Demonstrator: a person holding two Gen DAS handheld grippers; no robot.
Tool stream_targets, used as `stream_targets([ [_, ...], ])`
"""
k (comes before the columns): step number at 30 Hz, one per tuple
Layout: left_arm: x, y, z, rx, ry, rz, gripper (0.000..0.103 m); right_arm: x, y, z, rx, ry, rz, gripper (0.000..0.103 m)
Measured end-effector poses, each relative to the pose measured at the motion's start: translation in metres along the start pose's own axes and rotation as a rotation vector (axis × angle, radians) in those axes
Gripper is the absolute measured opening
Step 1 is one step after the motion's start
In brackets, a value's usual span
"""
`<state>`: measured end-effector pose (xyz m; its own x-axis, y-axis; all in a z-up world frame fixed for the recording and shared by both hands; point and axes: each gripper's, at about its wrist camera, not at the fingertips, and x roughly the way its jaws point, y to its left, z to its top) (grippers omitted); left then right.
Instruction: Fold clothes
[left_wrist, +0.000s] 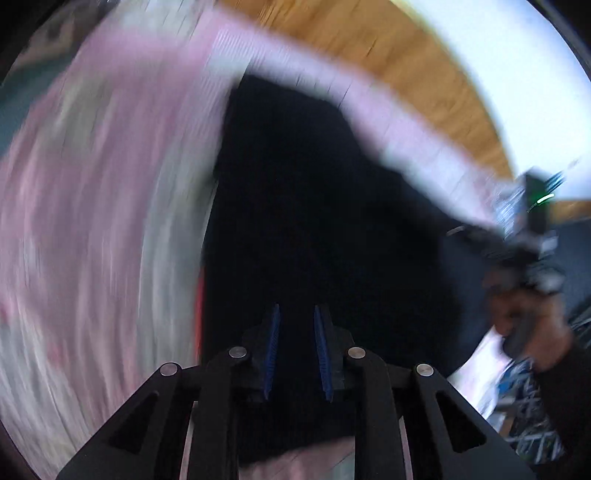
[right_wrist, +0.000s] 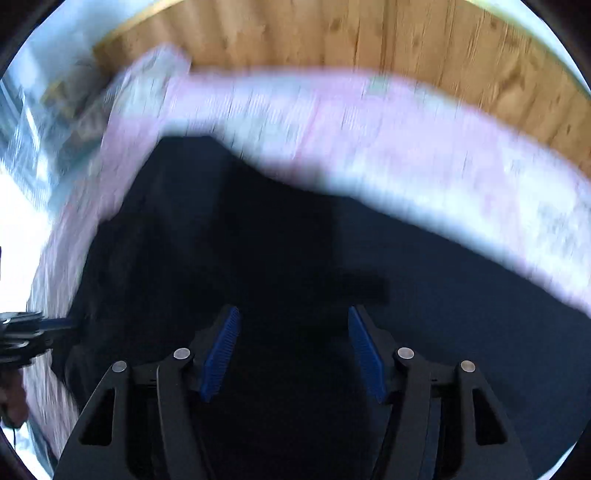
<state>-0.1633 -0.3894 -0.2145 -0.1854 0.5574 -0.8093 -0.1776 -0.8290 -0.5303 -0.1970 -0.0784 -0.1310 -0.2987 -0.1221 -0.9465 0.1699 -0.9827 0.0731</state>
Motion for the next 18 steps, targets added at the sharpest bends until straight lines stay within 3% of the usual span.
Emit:
stream_targets([
  [1, -0.005, 0.006, -0.006, -0.034, -0.024, -0.035, 0.019, 0.011, 0.006, -0.014, -0.041, 0.008, -0.032, 0.063],
  [2, -0.011, 0.012, -0.008, -0.075, -0.039, -0.056, 0.019, 0.011, 0.016, -0.023, -0.114, -0.060, -0.094, 0.065],
  [4, -0.024, 0.024, -0.012, -0.158, -0.070, -0.098, 0.022, 0.007, 0.029, -0.021, -0.151, -0.065, -0.124, 0.064],
  [6, -0.039, 0.038, -0.018, -0.233, -0.105, -0.118, 0.034, -0.008, 0.056, -0.022, -0.245, -0.131, -0.096, 0.064],
  [7, -0.049, 0.046, -0.023, -0.264, -0.126, -0.109, 0.047, -0.017, 0.081, -0.029, -0.353, -0.175, -0.065, 0.064],
  [8, -0.053, 0.056, -0.030, -0.307, -0.130, -0.111, 0.053, -0.024, 0.107, -0.036, -0.456, -0.210, -0.033, 0.065],
  [11, -0.061, 0.086, -0.051, -0.451, -0.123, -0.135, 0.053, -0.010, 0.177, -0.078, -0.770, -0.232, 0.060, 0.065],
  [14, -0.061, 0.096, -0.063, -0.522, -0.134, -0.172, 0.053, 0.045, 0.217, -0.108, -0.976, -0.211, -0.027, 0.062],
  [15, -0.060, 0.097, -0.066, -0.537, -0.139, -0.186, 0.053, 0.061, 0.218, -0.107, -0.977, -0.202, -0.065, 0.051],
  [17, -0.059, 0.093, -0.065, -0.537, -0.151, -0.222, 0.053, 0.082, 0.208, -0.093, -0.927, -0.192, -0.086, 0.046],
  [18, -0.059, 0.091, -0.064, -0.533, -0.159, -0.242, 0.053, 0.085, 0.204, -0.082, -0.890, -0.188, -0.082, 0.037],
])
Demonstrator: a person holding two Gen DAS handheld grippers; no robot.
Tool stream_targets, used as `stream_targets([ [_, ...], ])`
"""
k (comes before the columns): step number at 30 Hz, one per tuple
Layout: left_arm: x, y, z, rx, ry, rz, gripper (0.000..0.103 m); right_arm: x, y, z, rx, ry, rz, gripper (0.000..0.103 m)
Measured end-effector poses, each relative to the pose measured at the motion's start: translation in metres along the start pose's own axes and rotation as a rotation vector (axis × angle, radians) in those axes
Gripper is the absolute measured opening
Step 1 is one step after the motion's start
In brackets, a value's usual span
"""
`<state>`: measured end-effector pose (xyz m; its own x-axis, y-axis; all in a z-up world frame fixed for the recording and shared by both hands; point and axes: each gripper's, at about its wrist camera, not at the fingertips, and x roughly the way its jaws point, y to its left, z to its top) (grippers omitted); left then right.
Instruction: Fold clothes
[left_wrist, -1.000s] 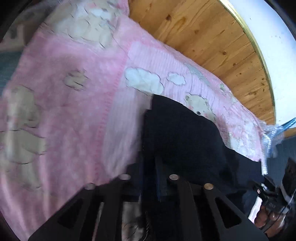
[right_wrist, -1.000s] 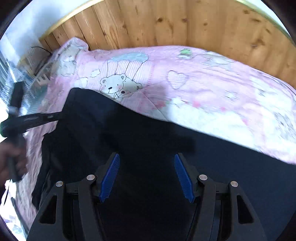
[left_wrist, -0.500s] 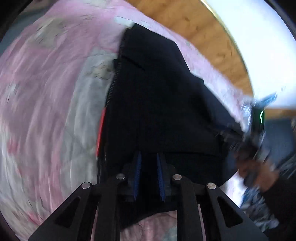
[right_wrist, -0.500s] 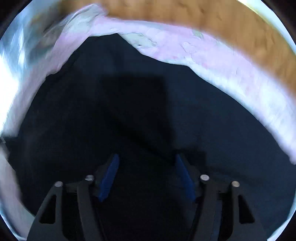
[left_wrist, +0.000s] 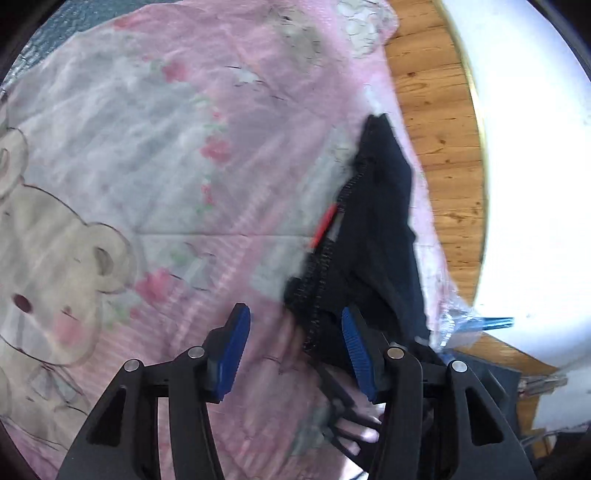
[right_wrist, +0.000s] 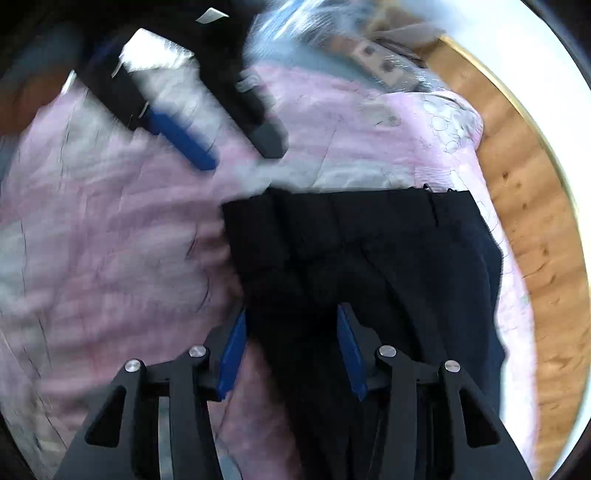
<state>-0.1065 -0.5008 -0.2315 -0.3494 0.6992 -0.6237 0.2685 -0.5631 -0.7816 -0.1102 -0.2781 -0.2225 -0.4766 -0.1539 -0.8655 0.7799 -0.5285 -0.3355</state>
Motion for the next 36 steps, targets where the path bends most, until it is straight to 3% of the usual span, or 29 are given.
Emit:
stream_targets([
  [2, 0.006, -0.005, -0.003, 0.001, -0.012, -0.021, 0.057, 0.010, -0.024, 0.006, 0.071, 0.012, 0.015, 0.019],
  [5, 0.019, -0.014, -0.001, -0.003, -0.026, -0.045, 0.065, 0.013, -0.056, 0.015, 0.192, -0.011, 0.036, 0.014],
  [8, 0.032, -0.015, -0.001, -0.025, -0.036, -0.093, 0.068, 0.024, -0.076, 0.027, 0.290, -0.015, 0.063, 0.013],
  [11, 0.038, -0.009, 0.000, -0.102, -0.072, -0.201, 0.070, 0.038, -0.099, 0.034, 0.411, -0.015, 0.164, 0.013],
  [14, 0.050, -0.009, 0.008, -0.136, -0.068, -0.252, 0.073, 0.046, -0.107, 0.035, 0.452, -0.015, 0.264, 0.014],
  [16, 0.058, -0.010, 0.013, -0.156, -0.063, -0.280, 0.073, 0.030, -0.107, 0.032, 0.445, -0.022, 0.296, 0.023],
  [17, 0.062, -0.011, 0.016, -0.165, -0.060, -0.295, 0.073, 0.020, -0.104, 0.031, 0.446, -0.030, 0.311, 0.035],
  [18, 0.065, -0.012, 0.018, -0.159, -0.053, -0.291, 0.073, 0.012, -0.103, 0.030, 0.449, -0.044, 0.321, 0.040],
  [20, 0.064, -0.012, 0.018, -0.151, -0.049, -0.302, 0.073, 0.002, -0.104, 0.033, 0.466, -0.080, 0.319, 0.040],
  [22, 0.062, -0.009, 0.018, -0.159, -0.051, -0.329, 0.073, 0.007, -0.108, 0.036, 0.506, -0.064, 0.308, 0.022],
  [23, 0.062, -0.009, 0.018, -0.159, -0.051, -0.334, 0.073, 0.009, -0.109, 0.037, 0.526, -0.056, 0.302, 0.011],
  [25, 0.062, -0.011, 0.020, -0.148, -0.049, -0.330, 0.073, 0.013, -0.111, 0.040, 0.565, -0.042, 0.303, 0.010],
  [28, 0.061, -0.021, 0.021, -0.091, -0.045, -0.283, 0.076, 0.020, -0.097, 0.045, 0.573, -0.031, 0.390, 0.009],
  [32, 0.061, -0.032, 0.019, -0.021, -0.031, -0.209, 0.076, 0.027, -0.088, 0.044, 0.548, 0.000, 0.379, 0.008],
  [36, 0.054, -0.031, 0.010, 0.010, -0.029, -0.234, 0.076, 0.036, -0.096, 0.052, 0.568, 0.009, 0.382, 0.008],
])
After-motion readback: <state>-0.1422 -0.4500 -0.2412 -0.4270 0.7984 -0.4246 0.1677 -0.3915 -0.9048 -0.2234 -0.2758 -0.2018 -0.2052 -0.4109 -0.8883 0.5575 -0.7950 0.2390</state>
